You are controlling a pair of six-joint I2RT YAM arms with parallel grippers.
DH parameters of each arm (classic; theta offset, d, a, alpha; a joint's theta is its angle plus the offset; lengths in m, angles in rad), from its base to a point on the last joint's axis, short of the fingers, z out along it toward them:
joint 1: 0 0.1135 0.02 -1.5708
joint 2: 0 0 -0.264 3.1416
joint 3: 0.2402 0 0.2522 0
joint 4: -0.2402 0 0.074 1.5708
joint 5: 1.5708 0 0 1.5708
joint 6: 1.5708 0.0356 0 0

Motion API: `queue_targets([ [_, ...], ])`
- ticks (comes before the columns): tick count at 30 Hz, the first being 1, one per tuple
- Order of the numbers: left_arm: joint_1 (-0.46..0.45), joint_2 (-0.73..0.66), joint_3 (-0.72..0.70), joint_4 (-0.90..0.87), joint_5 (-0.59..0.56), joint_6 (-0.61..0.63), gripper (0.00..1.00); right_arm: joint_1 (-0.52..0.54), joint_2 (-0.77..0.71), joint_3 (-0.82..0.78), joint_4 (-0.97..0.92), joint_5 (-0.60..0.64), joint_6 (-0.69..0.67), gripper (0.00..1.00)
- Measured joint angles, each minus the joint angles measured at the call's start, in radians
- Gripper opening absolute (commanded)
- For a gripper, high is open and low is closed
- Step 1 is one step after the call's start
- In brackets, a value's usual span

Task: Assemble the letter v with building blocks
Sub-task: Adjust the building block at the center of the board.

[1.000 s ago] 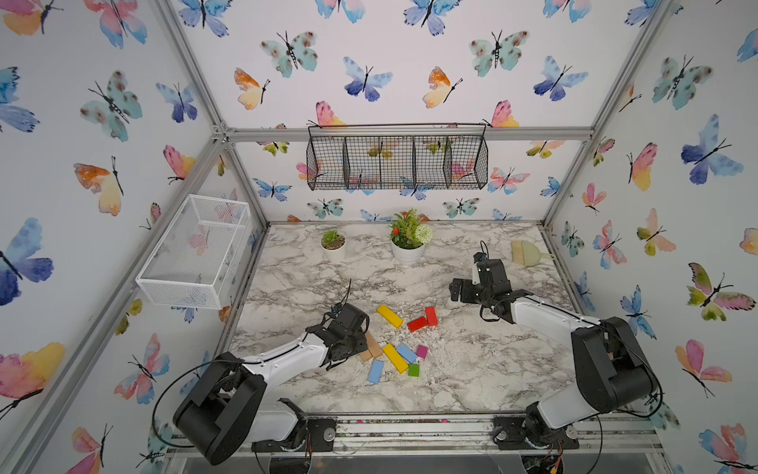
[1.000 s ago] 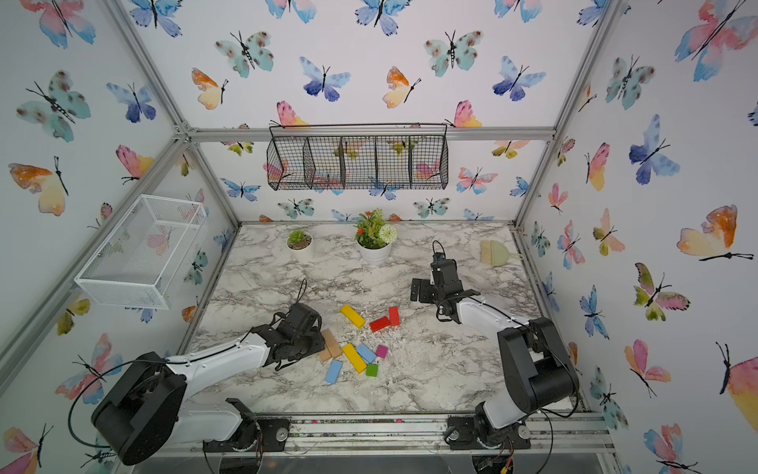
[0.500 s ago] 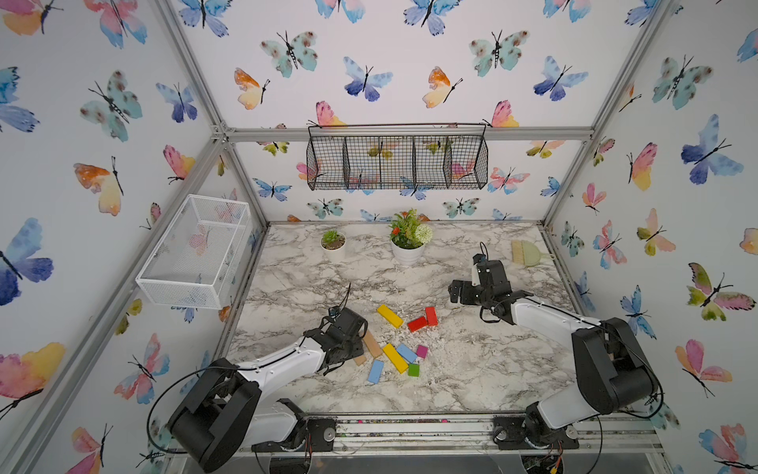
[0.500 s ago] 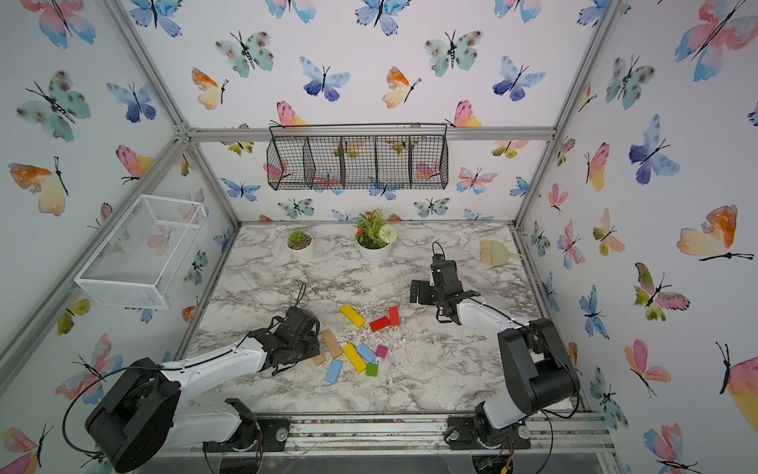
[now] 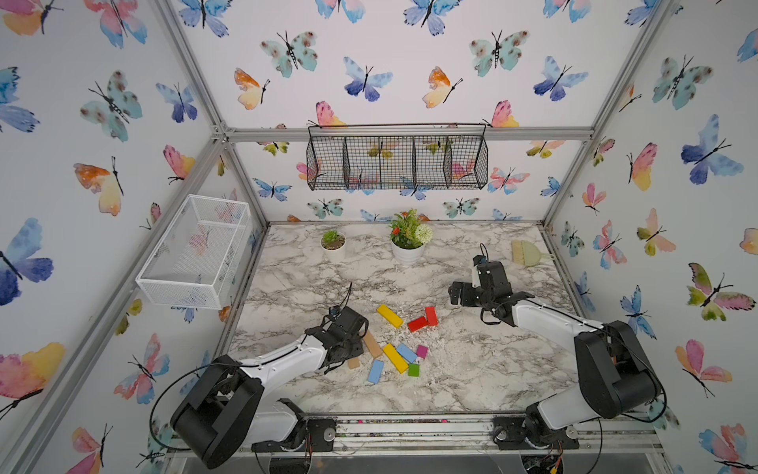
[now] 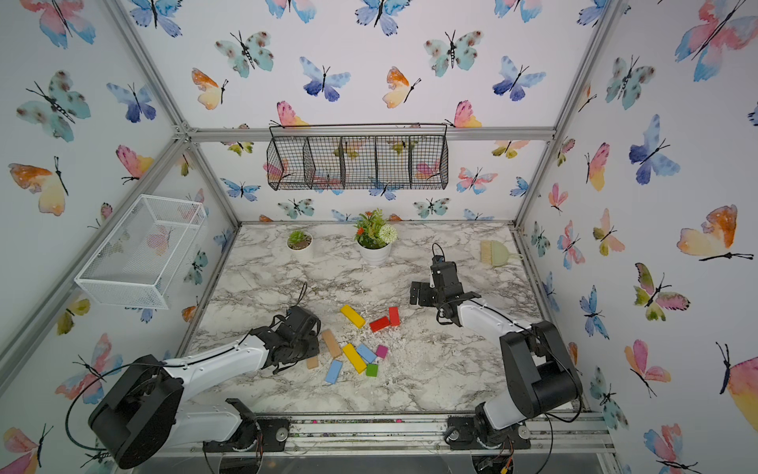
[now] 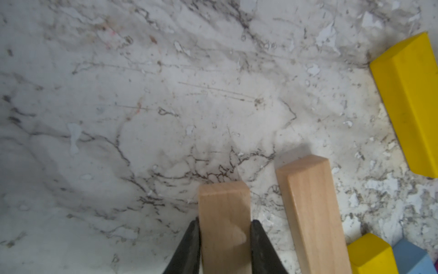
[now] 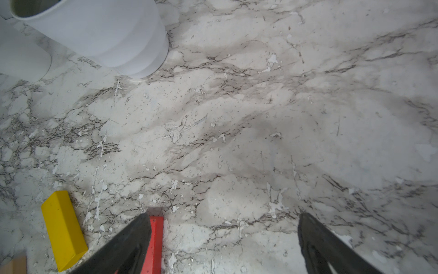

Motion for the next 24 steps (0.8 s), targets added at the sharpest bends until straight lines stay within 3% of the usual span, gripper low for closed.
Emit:
queue_targets([
  [13, -0.009, 0.153, 0.072, 0.201, 0.036, -0.037, 0.18, 0.0, -0.034, -0.006, -0.013, 0.021, -0.001, 0.98],
  [24, -0.008, 0.232, 0.162, 0.172, 0.038, -0.05, 0.18, 0.0, -0.034, -0.007, -0.021, 0.032, -0.012, 0.98],
])
